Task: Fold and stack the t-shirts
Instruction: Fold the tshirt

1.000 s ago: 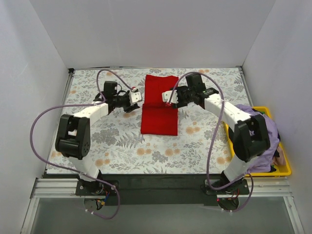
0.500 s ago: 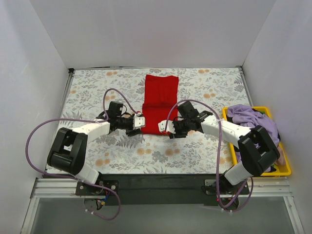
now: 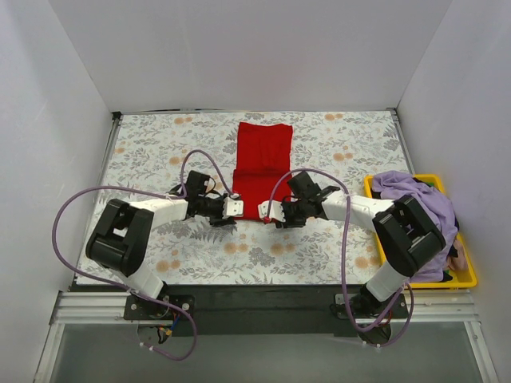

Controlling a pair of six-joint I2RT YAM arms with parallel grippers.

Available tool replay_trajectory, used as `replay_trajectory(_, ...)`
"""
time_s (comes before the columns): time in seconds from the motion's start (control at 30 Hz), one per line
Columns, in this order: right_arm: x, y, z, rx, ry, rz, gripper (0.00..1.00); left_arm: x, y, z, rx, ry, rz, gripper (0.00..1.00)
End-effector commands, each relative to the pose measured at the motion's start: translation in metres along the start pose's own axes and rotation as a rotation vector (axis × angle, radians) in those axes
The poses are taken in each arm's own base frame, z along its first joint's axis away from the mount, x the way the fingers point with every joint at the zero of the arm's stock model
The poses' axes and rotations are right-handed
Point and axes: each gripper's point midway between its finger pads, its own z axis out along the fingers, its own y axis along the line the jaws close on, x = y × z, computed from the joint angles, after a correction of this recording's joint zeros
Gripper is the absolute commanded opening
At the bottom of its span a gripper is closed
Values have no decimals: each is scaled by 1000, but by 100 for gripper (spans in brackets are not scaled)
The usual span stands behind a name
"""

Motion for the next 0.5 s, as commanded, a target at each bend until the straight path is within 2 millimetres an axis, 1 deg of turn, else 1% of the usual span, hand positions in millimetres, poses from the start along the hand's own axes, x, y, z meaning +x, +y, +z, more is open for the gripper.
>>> replay_trajectory(0.0,8,3,7,-1,14,-19,37,4,4,2,-5,17,44,41)
replay_trajectory(0.07,14,5,9,0,34,-20,36,11,2,5,1,35,33,40)
replay_trajectory(0.1,17,5,10,2,42,-20,34,12,3,6,2,38,30,39)
replay_trajectory(0.13,17,3,11,10,43,-22,29,13,4,6,2,43,28,35)
replay_trajectory(0.2,19,1,12,20,56,-11,21,19,4,8,7,64,20,30)
replay_trajectory(0.23,19,-1,12,25,58,-6,13,21,4,9,9,71,16,24)
replay_trajectory(0.27,21,-2,11,31,66,-4,7,23,2,10,19,83,0,20)
replay_trajectory(0.3,20,-3,11,35,68,1,2,23,7,11,19,86,-2,17)
replay_trajectory(0.33,21,-4,11,39,71,2,1,23,6,11,24,87,-13,14)
replay_trajectory(0.37,21,-4,10,41,75,4,1,23,6,10,27,86,-20,7)
replay_trajectory(0.43,19,-7,7,53,69,8,1,16,9,9,24,70,-15,0)
replay_trajectory(0.47,17,-8,5,58,64,12,1,12,11,9,20,60,-15,0)
